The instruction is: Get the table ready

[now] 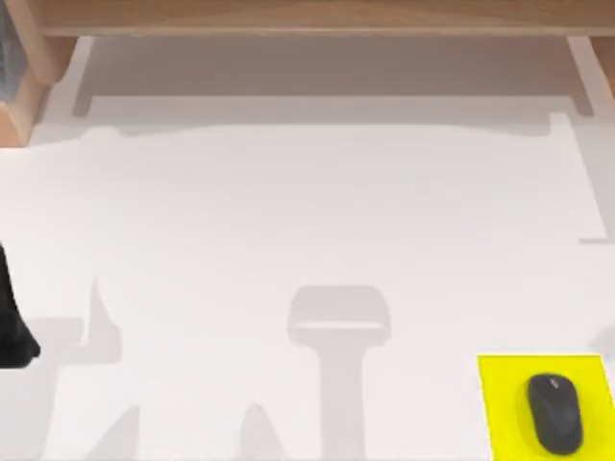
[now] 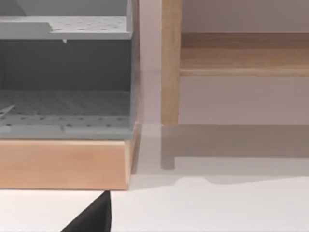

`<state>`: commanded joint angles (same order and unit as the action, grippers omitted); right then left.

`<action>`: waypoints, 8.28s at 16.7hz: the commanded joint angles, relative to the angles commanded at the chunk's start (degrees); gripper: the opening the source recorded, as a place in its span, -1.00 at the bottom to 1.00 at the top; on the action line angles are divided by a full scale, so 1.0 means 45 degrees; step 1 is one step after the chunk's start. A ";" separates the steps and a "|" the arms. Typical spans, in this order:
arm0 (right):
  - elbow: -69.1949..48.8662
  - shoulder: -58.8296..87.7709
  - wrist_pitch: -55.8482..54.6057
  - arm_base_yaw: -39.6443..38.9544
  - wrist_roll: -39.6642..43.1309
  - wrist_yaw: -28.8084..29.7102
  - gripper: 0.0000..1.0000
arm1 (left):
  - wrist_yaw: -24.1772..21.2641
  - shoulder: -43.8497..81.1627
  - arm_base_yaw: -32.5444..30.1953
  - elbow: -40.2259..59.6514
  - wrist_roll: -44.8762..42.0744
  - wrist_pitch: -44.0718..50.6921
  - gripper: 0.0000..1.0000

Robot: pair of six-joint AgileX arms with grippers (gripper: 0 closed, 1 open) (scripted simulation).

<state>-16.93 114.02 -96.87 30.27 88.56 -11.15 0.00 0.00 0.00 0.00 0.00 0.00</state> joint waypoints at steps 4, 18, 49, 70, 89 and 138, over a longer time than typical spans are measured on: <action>-0.0336 0.0135 0.0110 0.0054 0.0130 -0.0069 1.00 | 0.0000 0.0000 0.0000 0.0000 0.0000 0.0000 1.00; -0.1599 0.0476 0.1037 -0.0203 0.0133 0.0193 0.85 | 0.0000 0.0000 0.0000 0.0000 0.0000 0.0000 1.00; -0.4620 0.1568 0.3053 -0.1385 0.0104 0.1414 -1.00 | 0.0000 0.0000 0.0000 0.0000 0.0000 0.0000 1.00; -0.9277 0.3602 0.5784 -0.2362 0.0157 0.2432 -1.00 | 0.0000 0.0000 0.0000 0.0000 0.0000 0.0000 1.00; -1.1540 0.4533 0.7078 -0.2713 0.0058 0.2846 0.51 | 0.0000 0.0000 0.0000 0.0000 0.0000 0.0000 1.00; 0.3762 -2.5338 2.1527 -0.6727 -1.9680 0.2479 1.00 | 0.0000 0.0000 0.0000 0.0000 0.0000 0.0000 1.00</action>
<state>0.00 0.00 0.00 0.00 0.00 0.00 0.00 0.00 0.00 0.00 0.00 0.00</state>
